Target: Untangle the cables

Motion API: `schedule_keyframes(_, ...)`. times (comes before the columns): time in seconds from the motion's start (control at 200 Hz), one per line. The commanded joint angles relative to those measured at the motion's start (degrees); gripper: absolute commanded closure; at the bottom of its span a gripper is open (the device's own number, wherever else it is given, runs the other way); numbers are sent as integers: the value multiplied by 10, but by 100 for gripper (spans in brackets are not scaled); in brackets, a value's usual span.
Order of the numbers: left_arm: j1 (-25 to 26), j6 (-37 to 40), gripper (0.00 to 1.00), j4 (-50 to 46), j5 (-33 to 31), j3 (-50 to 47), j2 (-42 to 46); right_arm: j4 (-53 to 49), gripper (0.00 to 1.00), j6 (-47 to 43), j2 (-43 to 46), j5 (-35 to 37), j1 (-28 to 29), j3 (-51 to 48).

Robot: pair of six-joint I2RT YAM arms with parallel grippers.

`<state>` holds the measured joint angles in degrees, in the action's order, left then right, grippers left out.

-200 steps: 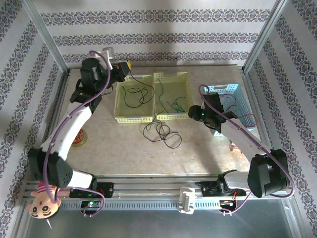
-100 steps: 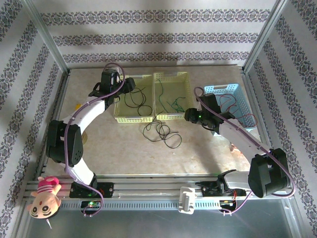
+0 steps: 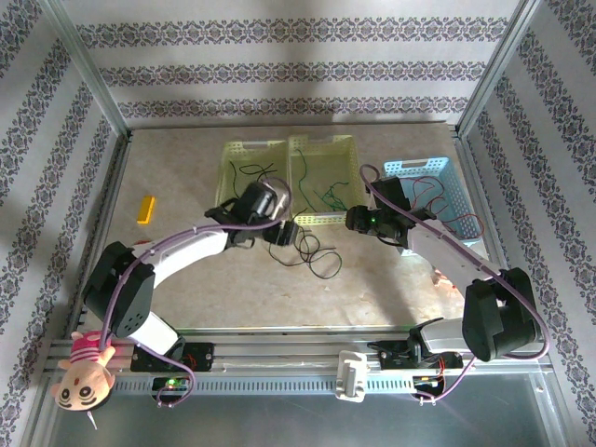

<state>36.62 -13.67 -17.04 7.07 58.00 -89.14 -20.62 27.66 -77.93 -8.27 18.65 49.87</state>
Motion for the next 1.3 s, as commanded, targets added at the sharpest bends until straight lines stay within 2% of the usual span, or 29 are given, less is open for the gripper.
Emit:
schedule_keyframes(0.0,31,9,16,-25,-42,-10,-10,-2,56,1,-7,1,7,19)
schedule_keyframes(0.09,46,1,19,-21,-107,0,-38,-2,56,2,-8,-1,7,21)
schedule_keyframes(0.215,56,-2,30,-12,-182,21,-71,-4,56,2,-3,1,7,20)
schedule_keyframes(0.31,59,0,37,10,-199,27,-92,-6,56,-1,5,6,7,16)
schedule_keyframes(0.41,64,8,49,38,-201,29,-107,-9,56,-2,10,8,6,13)
schedule_keyframes(0.44,67,14,54,46,-196,28,-109,-9,56,-2,11,9,6,12)
schedule_keyframes(0.485,73,22,70,54,-188,28,-110,-10,56,-2,13,10,5,10)
schedule_keyframes(0.555,85,33,89,59,-177,30,-105,-10,56,-1,16,11,4,8)
schedule_keyframes(0.62,100,45,100,64,-174,27,-85,-10,56,0,17,12,3,7)
schedule_keyframes(0.735,117,52,100,81,-171,19,-24,-9,56,4,17,21,2,6)
schedule_keyframes(0.979,114,34,100,133,-139,30,115,-4,56,12,9,26,-4,11)
schedule_keyframes(1.199,98,69,100,127,-253,77,165,-6,56,4,13,24,-5,15)
schedule_keyframes(1.299,76,83,100,142,-296,88,170,-6,56,1,15,21,-5,15)
